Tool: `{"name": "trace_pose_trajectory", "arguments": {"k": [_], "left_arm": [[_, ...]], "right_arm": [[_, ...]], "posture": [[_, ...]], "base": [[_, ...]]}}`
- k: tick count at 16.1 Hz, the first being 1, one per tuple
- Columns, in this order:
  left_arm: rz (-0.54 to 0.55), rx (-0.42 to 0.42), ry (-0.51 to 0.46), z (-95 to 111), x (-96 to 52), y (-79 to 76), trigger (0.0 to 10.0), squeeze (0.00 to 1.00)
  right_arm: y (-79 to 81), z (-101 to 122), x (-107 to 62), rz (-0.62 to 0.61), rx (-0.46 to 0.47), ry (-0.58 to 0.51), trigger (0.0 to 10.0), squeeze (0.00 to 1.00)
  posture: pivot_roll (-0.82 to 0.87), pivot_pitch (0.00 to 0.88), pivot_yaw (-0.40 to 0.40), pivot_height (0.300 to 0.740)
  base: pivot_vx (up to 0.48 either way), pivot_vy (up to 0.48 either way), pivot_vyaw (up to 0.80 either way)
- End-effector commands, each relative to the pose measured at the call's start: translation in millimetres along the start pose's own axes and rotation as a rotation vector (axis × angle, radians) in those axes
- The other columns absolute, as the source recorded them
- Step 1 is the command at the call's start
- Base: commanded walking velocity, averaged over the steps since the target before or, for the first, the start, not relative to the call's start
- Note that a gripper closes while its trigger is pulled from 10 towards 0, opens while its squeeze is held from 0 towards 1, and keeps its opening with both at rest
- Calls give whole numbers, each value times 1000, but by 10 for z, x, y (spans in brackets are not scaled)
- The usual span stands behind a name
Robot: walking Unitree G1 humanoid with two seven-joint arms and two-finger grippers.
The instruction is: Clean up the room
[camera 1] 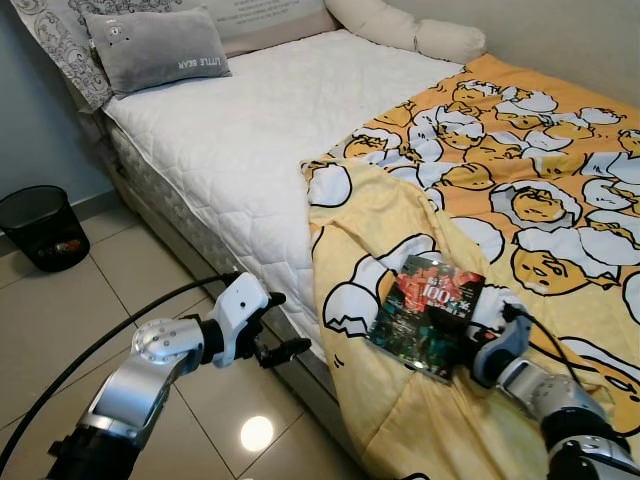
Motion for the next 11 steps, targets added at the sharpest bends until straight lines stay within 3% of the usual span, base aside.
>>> {"name": "trace_pose_trajectory", "arguments": {"k": [1, 4, 11], "left_arm": [[13, 10, -7, 30, 18, 26, 10000, 0], [26, 15, -5, 30, 32, 32, 10000, 0], [47, 18, 9, 2, 43, 37, 10000, 0]], "right_arm": [[-37, -166, 68, -70, -40, 47, 0, 0], [-111, -192, 90, -162, -44, -1, 0, 0], [-30, -195, 140, -142, -42, -4, 0, 0]], "posture": [[-3, 0, -29, 740], [3, 0, -34, 740], [4, 0, -41, 740]], "base": [[0, 0, 0], [0, 0, 0], [0, 0, 0]]}}
Point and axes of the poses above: a point about 5 cm out from each wrist's last joint towards the gripper, its own x axis pointing out of the wrist towards the gripper, its own z axis along the axis of the wrist's last joint, y = z × x, the point moved 2 cm from there along x, pointing out of the wrist towards the gripper, and after that the axes turned 12 degrees about x, right-handed, at the moved point
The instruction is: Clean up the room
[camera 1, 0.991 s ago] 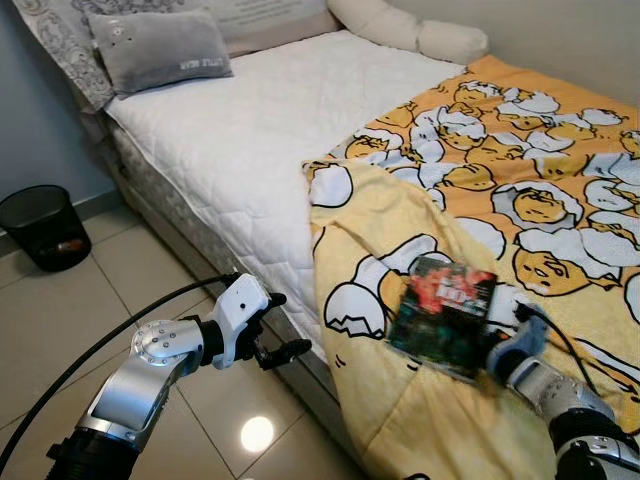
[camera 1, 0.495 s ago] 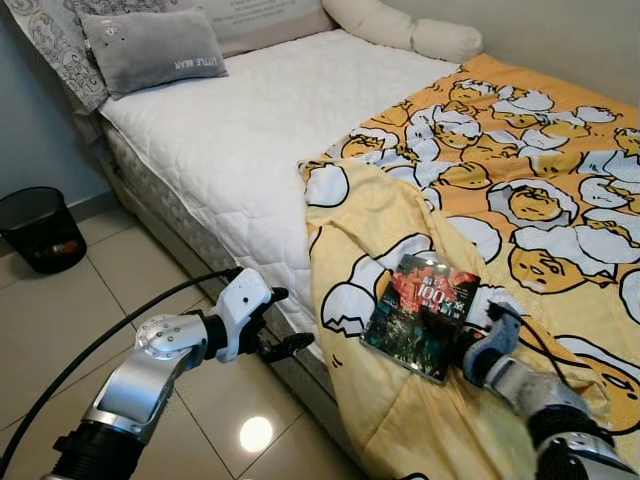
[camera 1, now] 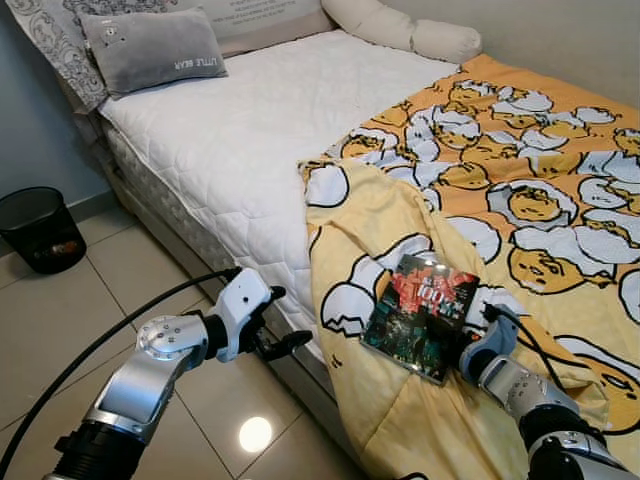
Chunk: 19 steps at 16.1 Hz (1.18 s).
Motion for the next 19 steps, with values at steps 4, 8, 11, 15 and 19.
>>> {"name": "trace_pose_trajectory", "arguments": {"k": [4, 8, 11, 15, 19], "left_arm": [[0, 12, 5, 1, 20, -1, 10000, 0], [16, 9, 1, 0, 23, 17, 10000, 0], [36, 3, -13, 25, 43, 76, 10000, 0], [43, 4, -20, 41, 64, 101, 10000, 0], [72, -14, -40, 57, 77, 131, 10000, 0]], "right_arm": [[40, -86, 28, 13, 28, 52, 0, 0], [176, 75, 0, 139, 80, 28, 0, 0], [419, 357, -71, 335, 136, -46, 0, 0], [549, 554, -156, 464, 166, -112, 0, 0], [627, 662, -220, 543, 218, -158, 0, 0]], "posture": [[2, 0, -43, 740], [1, 0, -46, 740], [-3, 0, -43, 740], [-7, 0, -41, 740], [-5, 0, -41, 740]], "base": [[0, 0, 0], [0, 0, 0], [0, 0, 0], [0, 0, 0], [0, 0, 0]]}}
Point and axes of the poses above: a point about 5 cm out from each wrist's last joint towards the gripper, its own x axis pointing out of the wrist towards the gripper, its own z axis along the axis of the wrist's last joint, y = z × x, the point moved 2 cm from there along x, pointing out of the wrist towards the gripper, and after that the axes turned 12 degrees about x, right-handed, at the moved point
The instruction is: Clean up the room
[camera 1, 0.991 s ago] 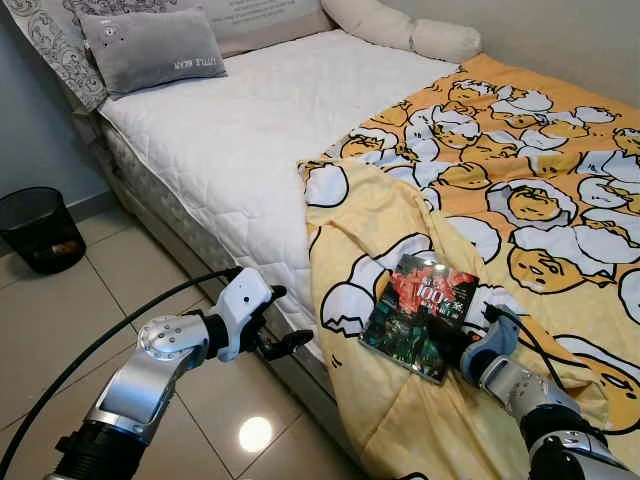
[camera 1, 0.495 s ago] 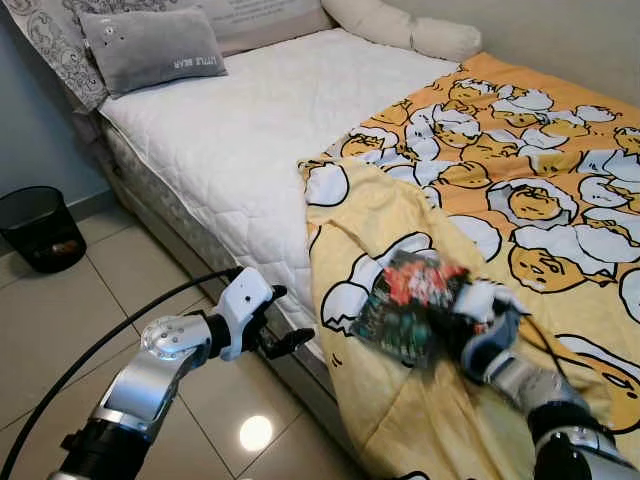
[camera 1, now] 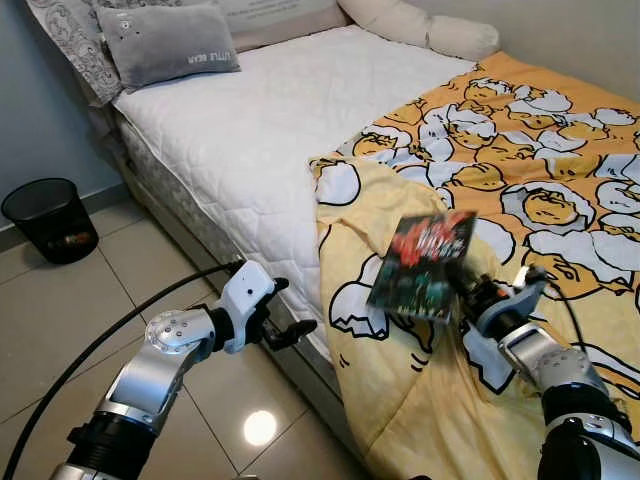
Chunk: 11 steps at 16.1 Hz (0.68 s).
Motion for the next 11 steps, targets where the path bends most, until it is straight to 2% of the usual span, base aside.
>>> {"name": "trace_pose_trajectory", "arguments": {"k": [1, 4, 5, 6, 7, 8, 11], "left_arm": [[36, -11, -23, 43, 5, 75, 10000, 0], [86, -81, -66, 90, 17, 141, 10000, 0], [148, -145, -108, 124, 2, 237, 10000, 0], [173, -210, -141, 151, -4, 291, 10000, 0], [210, -312, -199, 195, -14, 388, 10000, 1000], [226, -357, -234, 227, -20, 448, 10000, 1000], [266, -414, -299, 289, -42, 547, 10000, 1000]], "right_arm": [[136, 56, 31, 74, -15, -6, 0, 0], [268, -58, 51, 158, -51, 76, 0, 0], [411, -114, 37, 248, -63, 124, 0, 0], [482, -146, 23, 293, -74, 152, 0, 0], [595, -218, -5, 365, -98, 205, 0, 0], [681, -285, -29, 417, -112, 246, 0, 0], [914, -413, -64, 538, -117, 312, 0, 0]], "posture": [[-5, 0, -41, 740], [-8, 0, -37, 740], [-6, 0, -33, 740], [-4, 0, -33, 740], [-1, 0, -32, 740], [0, 0, -29, 740], [-7, 0, -14, 740]], "base": [[0, 0, 0], [0, 0, 0], [0, 0, 0], [0, 0, 0], [0, 0, 0], [0, 0, 0], [0, 0, 0]]}}
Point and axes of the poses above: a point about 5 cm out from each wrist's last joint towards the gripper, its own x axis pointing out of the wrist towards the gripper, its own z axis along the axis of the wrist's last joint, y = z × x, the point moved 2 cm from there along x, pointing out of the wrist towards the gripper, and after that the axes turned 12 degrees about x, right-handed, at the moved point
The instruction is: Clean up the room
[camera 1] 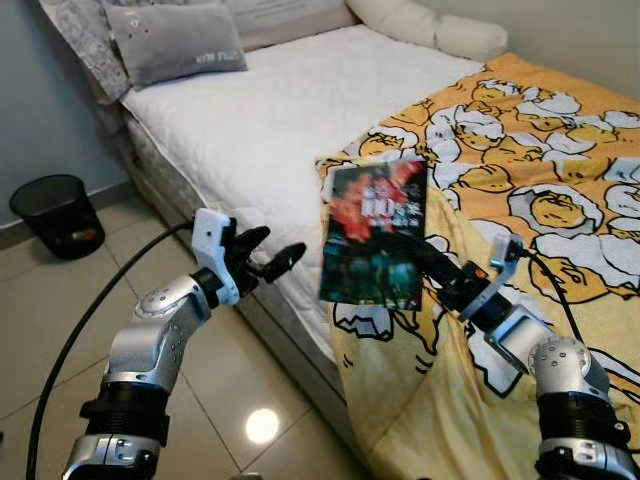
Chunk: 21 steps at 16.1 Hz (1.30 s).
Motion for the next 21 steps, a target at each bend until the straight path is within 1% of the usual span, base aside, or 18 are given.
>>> {"name": "trace_pose_trajectory", "arguments": {"k": [1, 3, 4, 5, 7, 8, 9, 10, 11, 12, 13, 14, 15, 16, 17, 18, 20, 21], "left_arm": [[17, -51, -34, 73, 27, 52, 10000, 1000], [-5, -92, -61, 116, 42, 36, 10000, 1000], [-28, -99, -80, 147, 37, 5, 10000, 592], [-23, -79, -80, 147, 13, 4, 10000, 24], [60, 66, -27, 109, -79, 90, 10000, 0], [93, 142, -5, 98, -136, 120, 10000, 0], [104, 161, 0, 93, -157, 129, 10000, 0], [167, 217, 18, 86, -219, 183, 10000, 0], [195, 240, 27, 87, -242, 208, 10000, 0], [257, 289, 30, 108, -286, 240, 10000, 0], [292, 331, 31, 122, -313, 241, 10000, 0], [317, 408, 75, 80, -334, 215, 10000, 0], [325, 433, 116, 26, -333, 191, 10000, 0], [337, 446, 132, 3, -333, 176, 10000, 0], [360, 447, 133, 6, -334, 161, 10000, 0], [376, 449, 128, 22, -332, 134, 10000, 0], [399, 445, 131, 20, -339, 129, 10000, 0], [419, 431, 127, 20, -338, 135, 10000, 0]], "right_arm": [[232, 13, 76, 124, -26, 16, 0, 0], [320, -30, 104, 161, -28, 33, 0, 0], [312, -34, 124, 146, -44, 22, 0, 0], [253, 8, 134, 84, -93, -23, 0, 0], [146, 234, 117, -96, -238, -199, 0, 0], [165, 353, 97, -154, -313, -292, 0, 0], [174, 387, 87, -174, -344, -321, 0, 0], [200, 493, 54, -263, -496, -397, 0, 0], [224, 529, 41, -285, -544, -433, 0, 0], [276, 561, 21, -374, -742, -490, 0, 0], [311, 508, 47, -390, -858, -507, 0, 0], [312, 408, 67, -408, -942, -522, 0, 0], [306, 383, 49, -452, -986, -557, 0, 0], [276, 368, 29, -493, -980, -582, 3294, 0], [198, 312, 22, -533, -932, -579, 10000, 0], [141, 241, 26, -554, -906, -578, 10000, 0], [93, 152, 67, -567, -915, -545, 10000, 0], [88, 64, 137, -571, -993, -482, 10000, 0]], "posture": [[-6, 0, -13, 740], [-5, 0, -8, 740], [-9, 0, -3, 740], [-7, 0, -3, 740], [0, 0, -6, 740], [-1, 0, -4, 740], [-5, 0, 1, 740], [2, 0, 0, 740], [2, 0, 0, 740], [14, 0, -1, 740], [13, 0, 2, 740], [14, 0, 5, 740], [14, 0, 5, 740], [26, 0, 3, 740], [26, 0, 3, 740], [32, 0, 4, 740], [24, 0, 9, 740], [24, 0, 10, 740]], "base": [[0, 0, 0], [0, 0, 0], [0, 0, 0], [0, 0, 0], [0, 0, 0], [0, 0, 0], [0, 0, 0], [0, 0, 0], [0, 0, 0], [0, 0, 0], [0, 0, 0], [0, 0, 0], [0, 0, 0], [0, 0, 0], [0, 0, 0], [0, 0, 0], [0, 0, 0], [0, 0, 0]]}}
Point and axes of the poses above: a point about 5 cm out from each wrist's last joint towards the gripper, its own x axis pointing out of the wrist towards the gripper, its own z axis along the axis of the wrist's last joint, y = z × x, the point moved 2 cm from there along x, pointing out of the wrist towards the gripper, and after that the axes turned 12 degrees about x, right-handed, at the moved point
